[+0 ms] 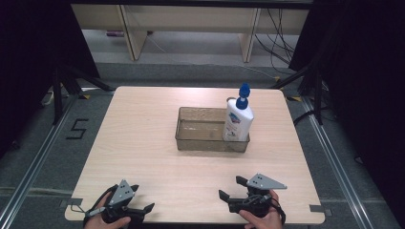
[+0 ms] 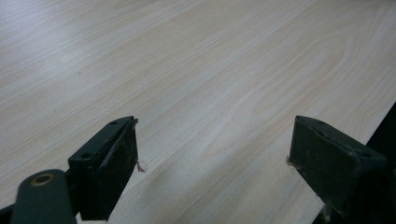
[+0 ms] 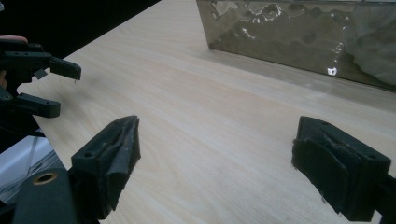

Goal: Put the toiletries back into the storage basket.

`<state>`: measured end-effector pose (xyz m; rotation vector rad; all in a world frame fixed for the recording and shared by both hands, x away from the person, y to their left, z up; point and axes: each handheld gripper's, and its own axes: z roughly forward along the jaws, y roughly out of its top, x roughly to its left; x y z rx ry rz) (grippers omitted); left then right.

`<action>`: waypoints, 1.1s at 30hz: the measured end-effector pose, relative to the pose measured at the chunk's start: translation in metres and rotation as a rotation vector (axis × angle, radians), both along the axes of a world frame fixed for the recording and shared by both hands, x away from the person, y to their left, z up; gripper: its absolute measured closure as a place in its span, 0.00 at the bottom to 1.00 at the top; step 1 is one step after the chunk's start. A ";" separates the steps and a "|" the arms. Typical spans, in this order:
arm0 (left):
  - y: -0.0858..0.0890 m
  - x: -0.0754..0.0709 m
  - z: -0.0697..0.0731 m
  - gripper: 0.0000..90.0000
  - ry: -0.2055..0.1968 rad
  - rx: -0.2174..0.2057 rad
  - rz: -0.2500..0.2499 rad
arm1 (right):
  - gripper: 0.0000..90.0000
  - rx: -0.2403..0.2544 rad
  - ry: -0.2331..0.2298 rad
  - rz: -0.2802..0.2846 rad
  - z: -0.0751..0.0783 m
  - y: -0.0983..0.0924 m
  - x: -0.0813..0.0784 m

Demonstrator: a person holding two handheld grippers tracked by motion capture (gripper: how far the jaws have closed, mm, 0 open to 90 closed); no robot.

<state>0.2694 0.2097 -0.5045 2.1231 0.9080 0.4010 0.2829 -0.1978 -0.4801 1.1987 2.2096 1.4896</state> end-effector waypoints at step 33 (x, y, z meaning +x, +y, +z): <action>0.000 0.000 0.000 0.17 0.002 -0.005 0.002 | 0.17 -0.053 0.025 0.042 -0.005 0.002 -0.012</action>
